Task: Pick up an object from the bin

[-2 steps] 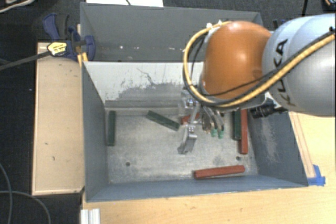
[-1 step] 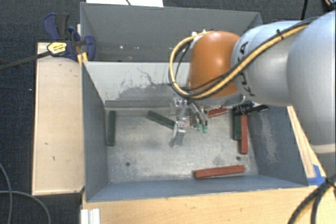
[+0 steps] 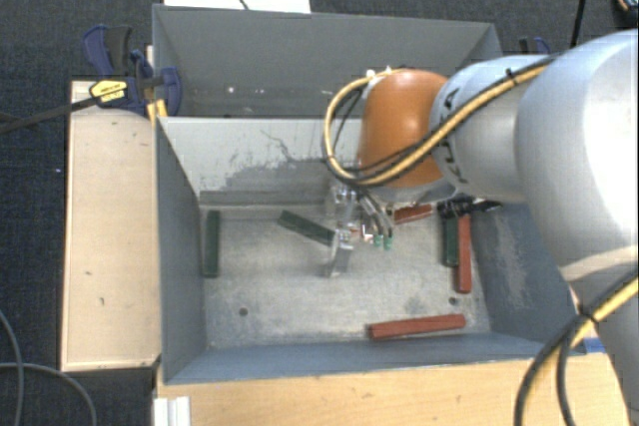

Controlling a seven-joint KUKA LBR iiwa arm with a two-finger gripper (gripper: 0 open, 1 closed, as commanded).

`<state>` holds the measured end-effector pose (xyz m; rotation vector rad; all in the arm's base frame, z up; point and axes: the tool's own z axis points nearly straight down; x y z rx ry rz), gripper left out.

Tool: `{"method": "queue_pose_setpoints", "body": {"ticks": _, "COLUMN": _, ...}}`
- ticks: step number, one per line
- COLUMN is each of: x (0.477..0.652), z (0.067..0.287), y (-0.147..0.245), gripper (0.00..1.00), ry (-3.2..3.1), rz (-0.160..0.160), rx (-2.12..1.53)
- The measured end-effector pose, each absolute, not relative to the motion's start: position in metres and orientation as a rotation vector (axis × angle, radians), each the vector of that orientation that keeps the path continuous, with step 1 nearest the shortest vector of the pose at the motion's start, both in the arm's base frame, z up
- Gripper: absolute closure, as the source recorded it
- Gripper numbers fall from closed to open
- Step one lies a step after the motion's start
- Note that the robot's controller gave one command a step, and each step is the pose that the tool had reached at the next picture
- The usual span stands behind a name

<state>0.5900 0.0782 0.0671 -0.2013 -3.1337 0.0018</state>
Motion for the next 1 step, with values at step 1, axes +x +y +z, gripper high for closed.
{"method": "queue_pose_setpoints", "body": {"ticks": 1, "x": 0.5902, "z": 0.0708, "y": 0.0801, "gripper": 1.00, "ry": -3.137, "rz": -0.001, "rx": -0.201}}
